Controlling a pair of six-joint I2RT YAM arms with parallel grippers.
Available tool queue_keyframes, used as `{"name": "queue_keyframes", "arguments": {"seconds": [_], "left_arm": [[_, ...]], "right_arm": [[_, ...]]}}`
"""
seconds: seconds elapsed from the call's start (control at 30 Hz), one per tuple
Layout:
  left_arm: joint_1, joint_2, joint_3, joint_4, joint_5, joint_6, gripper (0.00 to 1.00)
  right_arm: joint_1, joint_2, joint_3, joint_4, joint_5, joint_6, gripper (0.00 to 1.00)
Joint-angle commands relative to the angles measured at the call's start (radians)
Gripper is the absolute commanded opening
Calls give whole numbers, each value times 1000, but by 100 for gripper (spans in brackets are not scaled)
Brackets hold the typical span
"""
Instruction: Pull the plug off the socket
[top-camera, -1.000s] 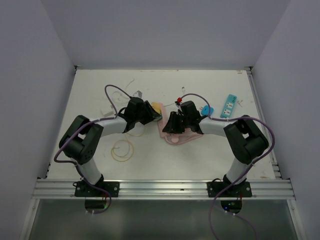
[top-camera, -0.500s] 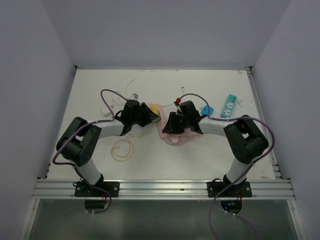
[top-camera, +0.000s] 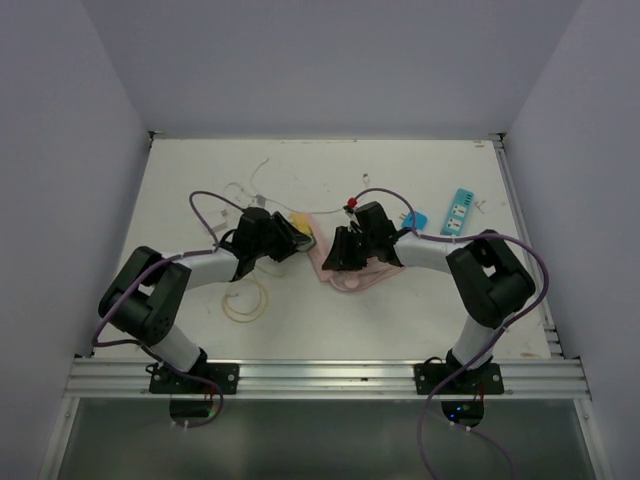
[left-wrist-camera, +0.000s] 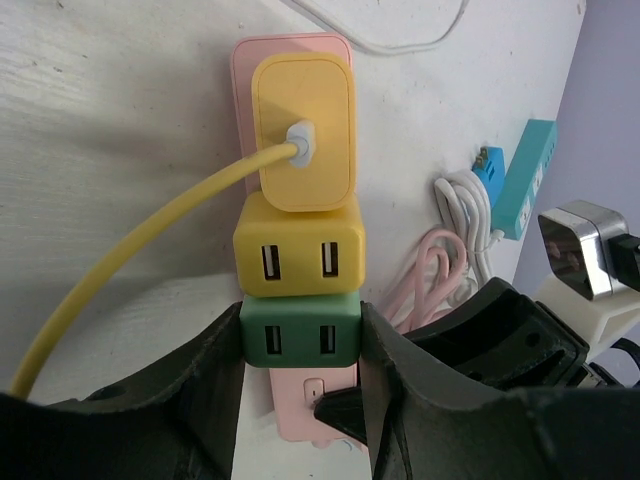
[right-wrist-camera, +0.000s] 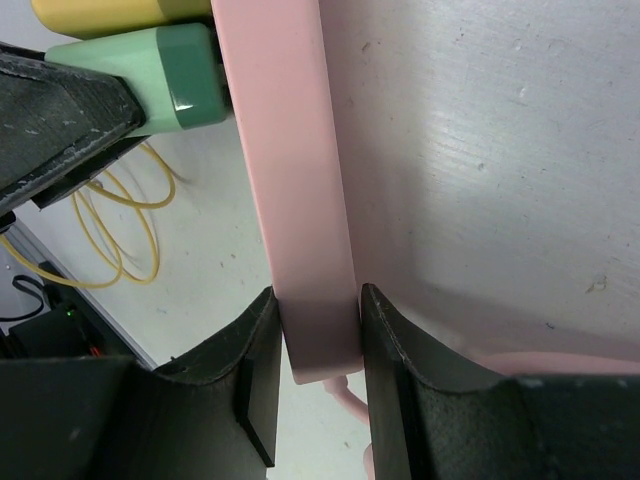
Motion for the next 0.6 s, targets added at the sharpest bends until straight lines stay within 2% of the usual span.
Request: {"name": "queue_keyframes", "arguments": {"seconds": [0.0, 0.2, 0.33, 0.5, 0.57], "left_arm": [[27, -100, -3, 117, 31, -29, 0], [43, -129, -49, 160, 11, -69, 0], [33, -118, -54, 218, 52, -96, 0], [16, -131, -19, 186, 94, -67, 0], [18, -132, 22, 116, 141, -34, 0]], "right_arm": [[-55, 89, -88, -344, 381, 14, 0], [-82, 83, -105, -367, 415, 51, 0], [-88, 83, -108, -365, 418, 60, 0], [-91, 72, -119, -354, 407, 57, 0], [-96, 69, -125, -344, 398, 56, 0]]}}
